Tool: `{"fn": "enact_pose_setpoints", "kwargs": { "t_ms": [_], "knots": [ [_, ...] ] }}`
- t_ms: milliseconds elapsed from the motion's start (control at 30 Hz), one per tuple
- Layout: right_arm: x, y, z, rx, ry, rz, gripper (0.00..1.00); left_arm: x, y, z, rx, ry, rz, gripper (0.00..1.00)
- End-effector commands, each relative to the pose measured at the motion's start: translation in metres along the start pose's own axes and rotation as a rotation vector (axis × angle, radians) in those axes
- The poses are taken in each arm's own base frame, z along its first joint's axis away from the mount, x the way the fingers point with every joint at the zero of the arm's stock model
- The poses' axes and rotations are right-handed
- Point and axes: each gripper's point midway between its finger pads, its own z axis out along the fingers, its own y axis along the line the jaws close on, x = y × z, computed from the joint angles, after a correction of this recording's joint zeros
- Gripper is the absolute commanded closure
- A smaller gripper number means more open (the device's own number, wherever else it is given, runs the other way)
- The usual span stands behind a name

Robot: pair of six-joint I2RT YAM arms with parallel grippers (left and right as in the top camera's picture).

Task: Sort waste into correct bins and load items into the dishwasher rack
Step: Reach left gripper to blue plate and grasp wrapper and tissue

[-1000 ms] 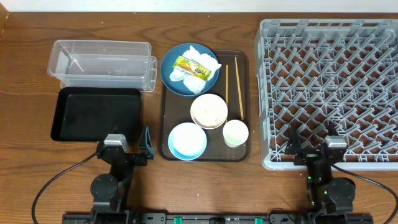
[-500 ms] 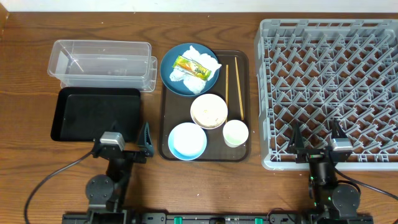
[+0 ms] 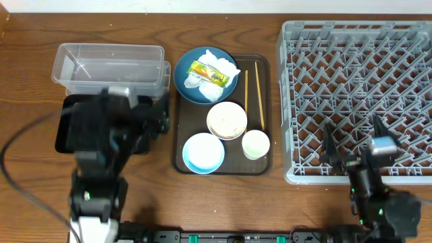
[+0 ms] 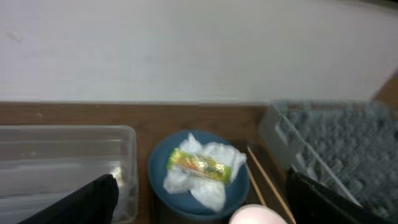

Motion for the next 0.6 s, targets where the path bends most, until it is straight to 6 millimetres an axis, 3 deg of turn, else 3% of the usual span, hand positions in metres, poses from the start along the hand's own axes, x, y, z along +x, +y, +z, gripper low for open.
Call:
{"fn": "enact_pose_setpoints", "kwargs": {
  "t_ms": [0, 100, 267, 433, 567],
  "knots": [
    [-0.017, 0.005, 0.011, -0.05, 0.052, -0.031, 0.01, -0.023, -0.023, 0.02, 0.089, 0.051, 0.093, 0.11],
    [-0.021, 0.006, 0.023, -0.069, 0.151, -0.016, 0.01, -0.028, -0.026, 0.047, 0.083, 0.153, 0.091, 0.11],
    [-0.02, 0.007, 0.043, -0.097, 0.369, 0.021, 0.01, -0.02, -0.031, 0.097, 0.052, 0.372, 0.069, 0.11],
    [-0.011, 0.005, 0.055, -0.107, 0.58, 0.054, 0.01, -0.008, -0.026, 0.144, -0.061, 0.547, 0.066, 0.11],
    [0.0, 0.005, 0.06, -0.113, 0.685, 0.071, 0.01, 0.014, -0.03, 0.177, -0.079, 0.673, 0.077, 0.11]
  ]
}}
